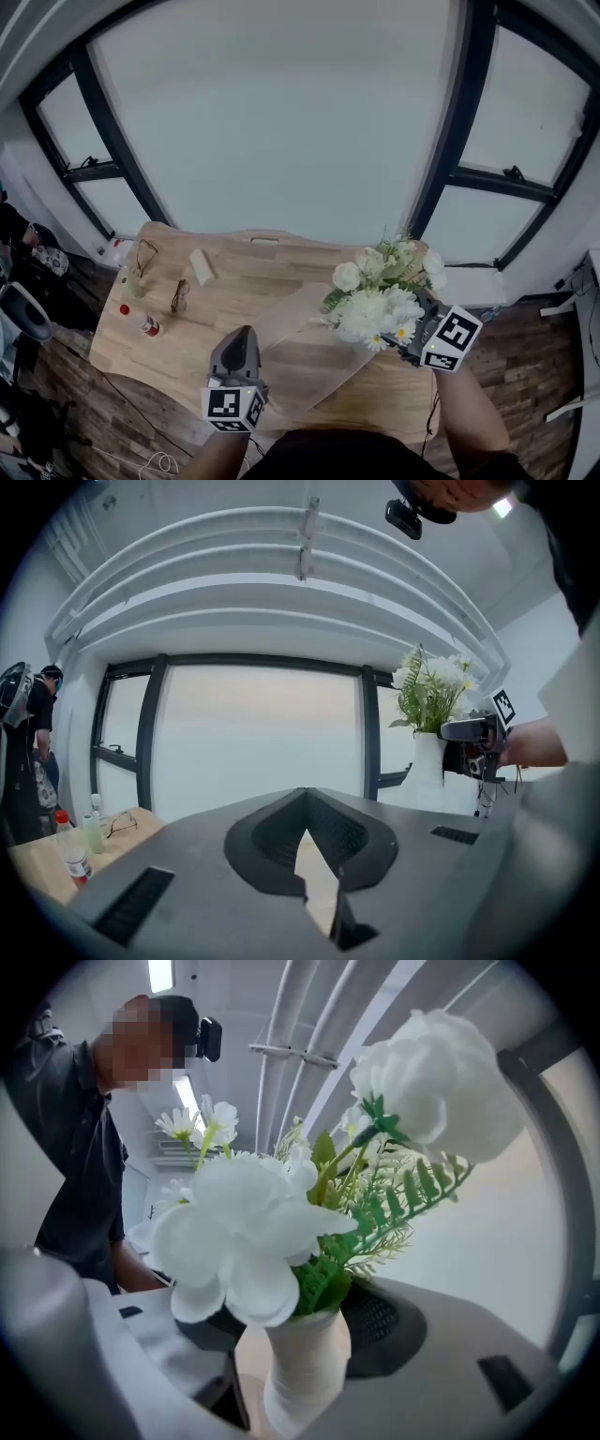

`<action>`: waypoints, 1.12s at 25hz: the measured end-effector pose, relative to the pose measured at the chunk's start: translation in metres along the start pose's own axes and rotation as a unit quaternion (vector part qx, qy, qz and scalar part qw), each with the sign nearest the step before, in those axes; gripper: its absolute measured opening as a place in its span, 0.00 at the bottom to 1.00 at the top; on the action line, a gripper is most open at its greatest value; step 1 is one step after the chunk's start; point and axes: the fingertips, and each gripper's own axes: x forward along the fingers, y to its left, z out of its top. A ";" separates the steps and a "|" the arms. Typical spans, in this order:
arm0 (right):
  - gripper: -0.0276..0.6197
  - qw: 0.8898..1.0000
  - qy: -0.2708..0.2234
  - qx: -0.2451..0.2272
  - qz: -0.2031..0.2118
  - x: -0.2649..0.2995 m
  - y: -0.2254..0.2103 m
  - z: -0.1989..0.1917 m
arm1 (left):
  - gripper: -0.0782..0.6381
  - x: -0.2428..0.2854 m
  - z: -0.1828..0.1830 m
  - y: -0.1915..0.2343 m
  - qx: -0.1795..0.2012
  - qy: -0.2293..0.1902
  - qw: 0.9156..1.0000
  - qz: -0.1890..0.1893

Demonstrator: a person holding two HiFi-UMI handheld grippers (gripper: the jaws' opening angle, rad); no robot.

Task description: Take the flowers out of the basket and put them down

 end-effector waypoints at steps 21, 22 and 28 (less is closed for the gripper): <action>0.51 0.994 -0.002 0.004 -0.111 -0.089 -0.040 -0.007 | 0.12 0.029 0.001 -0.044 0.008 0.005 0.999 -0.046; 0.51 0.993 0.001 0.005 -0.114 -0.094 -0.041 -0.010 | 0.12 0.030 0.002 -0.048 0.012 0.005 0.999 -0.050; 0.51 0.991 -0.003 0.017 -0.134 -0.114 -0.054 -0.031 | 0.12 0.039 -0.003 -0.061 0.023 0.007 0.998 -0.054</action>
